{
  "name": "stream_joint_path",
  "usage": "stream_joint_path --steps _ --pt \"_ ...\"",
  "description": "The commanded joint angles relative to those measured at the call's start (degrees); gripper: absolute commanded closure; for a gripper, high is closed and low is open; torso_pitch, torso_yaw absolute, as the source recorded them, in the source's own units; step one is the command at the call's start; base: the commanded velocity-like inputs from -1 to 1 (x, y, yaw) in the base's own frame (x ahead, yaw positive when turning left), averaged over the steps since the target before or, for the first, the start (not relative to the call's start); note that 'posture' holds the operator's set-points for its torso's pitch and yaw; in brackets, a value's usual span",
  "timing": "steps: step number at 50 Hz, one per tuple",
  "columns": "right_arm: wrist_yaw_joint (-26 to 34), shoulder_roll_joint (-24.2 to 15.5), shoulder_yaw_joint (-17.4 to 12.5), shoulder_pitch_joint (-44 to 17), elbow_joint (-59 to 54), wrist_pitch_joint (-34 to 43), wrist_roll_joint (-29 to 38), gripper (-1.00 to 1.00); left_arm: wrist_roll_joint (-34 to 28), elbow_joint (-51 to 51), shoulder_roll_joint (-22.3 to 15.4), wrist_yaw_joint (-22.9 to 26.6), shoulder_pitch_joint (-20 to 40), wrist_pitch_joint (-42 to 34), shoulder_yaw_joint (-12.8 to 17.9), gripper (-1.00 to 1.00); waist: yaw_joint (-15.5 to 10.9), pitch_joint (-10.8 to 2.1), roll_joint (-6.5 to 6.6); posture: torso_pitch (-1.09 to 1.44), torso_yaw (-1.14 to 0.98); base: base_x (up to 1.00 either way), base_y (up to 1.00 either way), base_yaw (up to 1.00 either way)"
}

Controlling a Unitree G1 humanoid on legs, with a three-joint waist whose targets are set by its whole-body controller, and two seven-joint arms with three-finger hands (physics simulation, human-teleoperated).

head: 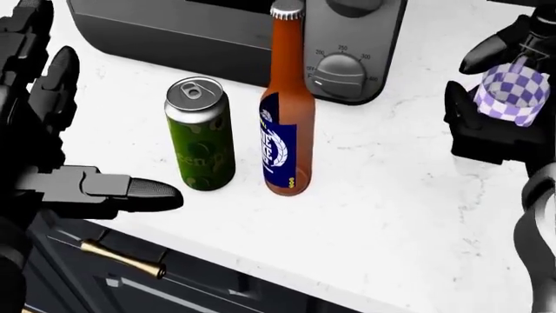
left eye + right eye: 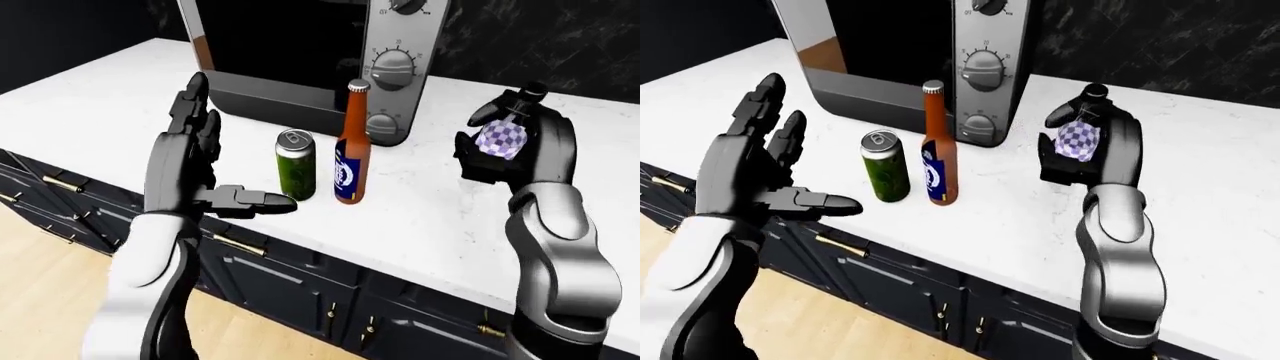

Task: Move the drinks to the dining counter.

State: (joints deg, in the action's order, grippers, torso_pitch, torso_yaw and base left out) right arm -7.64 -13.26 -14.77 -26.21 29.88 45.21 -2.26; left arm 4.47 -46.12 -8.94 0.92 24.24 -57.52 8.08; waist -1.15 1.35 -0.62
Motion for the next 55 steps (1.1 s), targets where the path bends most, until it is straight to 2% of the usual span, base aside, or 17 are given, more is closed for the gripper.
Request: stream_joint_path --steps 1,4,8,18,24,30,40,55 --pt "-0.9 -0.9 -0.4 -1.3 1.9 -1.0 -1.6 1.0 -0.6 0.4 -0.5 -0.3 3.1 1.1 -1.2 -1.0 0.0 -1.13 -0.05 0.0 0.0 0.0 0.0 0.0" --pt "-1.9 -1.1 -0.4 -0.6 2.4 -1.0 -2.5 1.0 -2.1 5.3 -0.8 0.8 5.0 2.3 -2.6 -1.0 0.0 -1.06 -0.14 0.0 0.0 0.0 0.0 0.0" --pt "-2.2 -1.4 -0.3 -0.3 3.0 -1.0 -3.1 1.0 -3.5 10.4 -0.2 1.4 6.9 4.7 -2.8 -1.0 0.0 -1.15 -0.21 0.0 0.0 0.0 0.0 0.0" --pt "-2.7 -1.7 -0.6 0.1 3.3 -1.0 -4.0 1.0 -7.2 15.7 1.6 3.4 9.9 5.1 -5.6 -1.0 0.1 -1.09 -0.52 0.0 0.0 0.0 0.0 0.0" --pt "-2.9 -1.4 -0.4 0.3 3.2 -1.5 -3.9 1.0 -8.4 18.9 2.8 4.3 8.4 9.0 -6.0 -1.0 0.2 -1.17 -0.58 0.0 0.0 0.0 0.0 0.0" --pt "-3.0 -1.7 -0.3 -0.4 3.7 -0.5 -4.1 1.0 -8.9 24.1 3.6 4.2 9.5 12.7 -5.8 -1.0 0.1 -1.28 -0.68 0.0 0.0 0.0 0.0 0.0" --pt "-3.2 -1.6 0.2 -1.2 3.8 0.2 -3.8 1.0 -9.4 28.5 4.0 3.7 11.4 13.9 -6.4 -1.0 0.2 -1.38 -0.74 0.0 0.0 0.0 0.0 0.0" --pt "-3.3 -1.1 0.1 0.0 2.1 -2.1 -3.9 1.0 -10.3 30.9 5.7 5.4 10.6 15.9 -8.0 -1.0 0.2 -1.45 -0.77 0.0 0.0 0.0 0.0 0.0"
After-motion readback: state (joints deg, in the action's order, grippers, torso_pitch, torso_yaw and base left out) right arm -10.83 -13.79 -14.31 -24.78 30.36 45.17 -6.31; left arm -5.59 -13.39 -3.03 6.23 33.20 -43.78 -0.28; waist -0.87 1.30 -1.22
